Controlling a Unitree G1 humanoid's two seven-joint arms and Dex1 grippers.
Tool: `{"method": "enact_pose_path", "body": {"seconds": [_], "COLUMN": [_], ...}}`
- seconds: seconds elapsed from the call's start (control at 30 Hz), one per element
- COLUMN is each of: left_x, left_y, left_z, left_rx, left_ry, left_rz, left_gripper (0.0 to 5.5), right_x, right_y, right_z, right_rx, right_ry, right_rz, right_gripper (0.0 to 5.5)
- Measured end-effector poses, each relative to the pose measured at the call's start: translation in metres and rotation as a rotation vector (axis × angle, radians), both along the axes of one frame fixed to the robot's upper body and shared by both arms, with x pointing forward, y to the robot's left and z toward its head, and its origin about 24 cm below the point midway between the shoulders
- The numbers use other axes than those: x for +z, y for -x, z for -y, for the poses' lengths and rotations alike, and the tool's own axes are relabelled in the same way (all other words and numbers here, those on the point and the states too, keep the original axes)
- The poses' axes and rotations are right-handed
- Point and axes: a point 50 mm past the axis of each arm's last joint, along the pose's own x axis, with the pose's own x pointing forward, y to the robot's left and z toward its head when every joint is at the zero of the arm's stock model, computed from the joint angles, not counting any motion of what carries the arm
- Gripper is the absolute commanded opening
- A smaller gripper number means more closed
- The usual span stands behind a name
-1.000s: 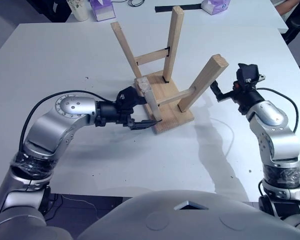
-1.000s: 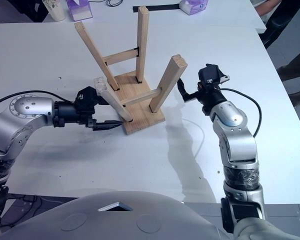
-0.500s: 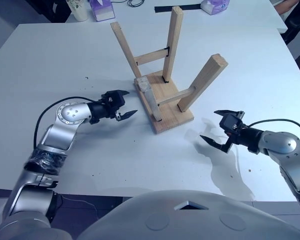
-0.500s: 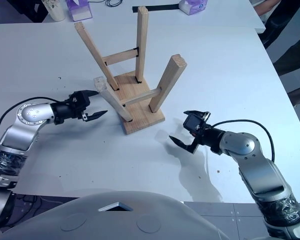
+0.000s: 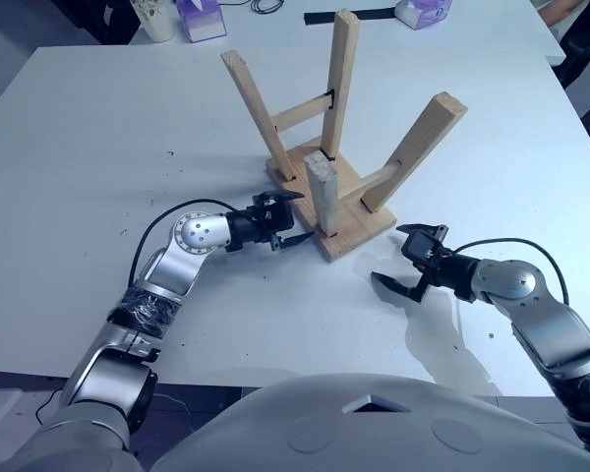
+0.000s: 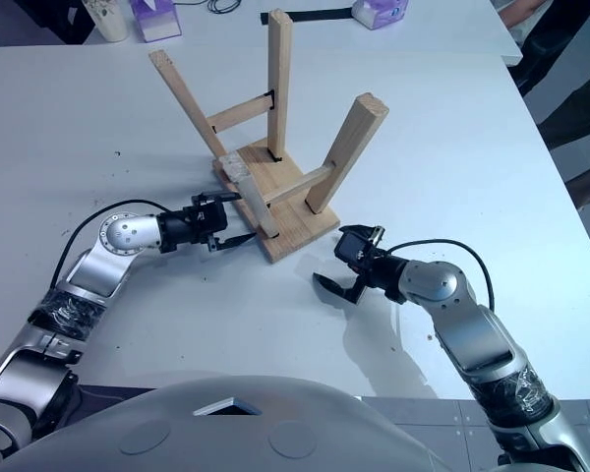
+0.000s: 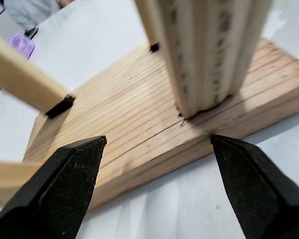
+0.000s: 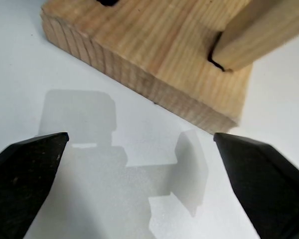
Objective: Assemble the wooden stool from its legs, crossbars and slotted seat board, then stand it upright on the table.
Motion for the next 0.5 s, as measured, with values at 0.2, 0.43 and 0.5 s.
{"method": "enact_pose_path", "body": {"seconds": [0.2, 0.43, 0.5], "left_x": [-0.006, 0.002, 0.003], "left_y": [0.007, 0.012, 0.012], "left_z": [0.022, 0.060, 0.062], "left_rx": [-0.098, -0.177, -0.176], "left_ry": [-0.008, 0.068, 0.066], "left_rz": [-0.005, 0.001, 0.000], "left_gripper": [3.91, 3.91, 3.91], "right_x": [-0.001, 0.000, -0.001], "right_y": [-0.015, -0.041, -0.046], "right_z": [0.006, 0.016, 0.017], "right_rx": [-0.052, -0.104, -0.108], "right_ry": [0.006, 0.050, 0.056], "right_rz": [0.040, 0.108, 0.122], "right_gripper": [5.40, 5.40, 5.40]}}
